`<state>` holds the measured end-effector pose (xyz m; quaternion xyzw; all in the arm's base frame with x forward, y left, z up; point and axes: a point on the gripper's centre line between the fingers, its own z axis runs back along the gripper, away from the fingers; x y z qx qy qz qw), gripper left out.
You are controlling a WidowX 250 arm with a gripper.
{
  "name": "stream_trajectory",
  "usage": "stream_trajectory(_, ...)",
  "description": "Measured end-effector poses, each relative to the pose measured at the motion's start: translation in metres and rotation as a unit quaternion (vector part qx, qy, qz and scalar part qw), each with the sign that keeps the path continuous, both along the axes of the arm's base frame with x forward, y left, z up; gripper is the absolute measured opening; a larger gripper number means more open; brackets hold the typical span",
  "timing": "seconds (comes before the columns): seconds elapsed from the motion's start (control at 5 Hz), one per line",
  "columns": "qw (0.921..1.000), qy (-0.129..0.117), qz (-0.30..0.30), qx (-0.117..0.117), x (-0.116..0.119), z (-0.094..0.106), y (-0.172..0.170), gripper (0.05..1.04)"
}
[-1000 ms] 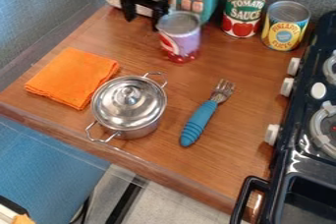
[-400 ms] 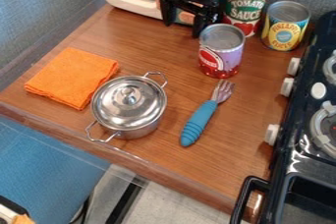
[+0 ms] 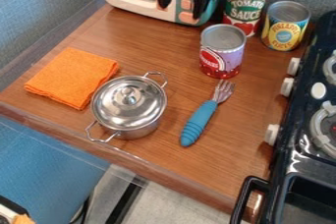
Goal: Move the purple can to the center of the table
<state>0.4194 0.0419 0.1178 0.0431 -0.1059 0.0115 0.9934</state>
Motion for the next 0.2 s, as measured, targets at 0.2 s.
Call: stream_trajectory(0.2, 0.9992, -0.001, 0.03, -0.024, -0.0206, 0.0236, 0.0191, 1.0)
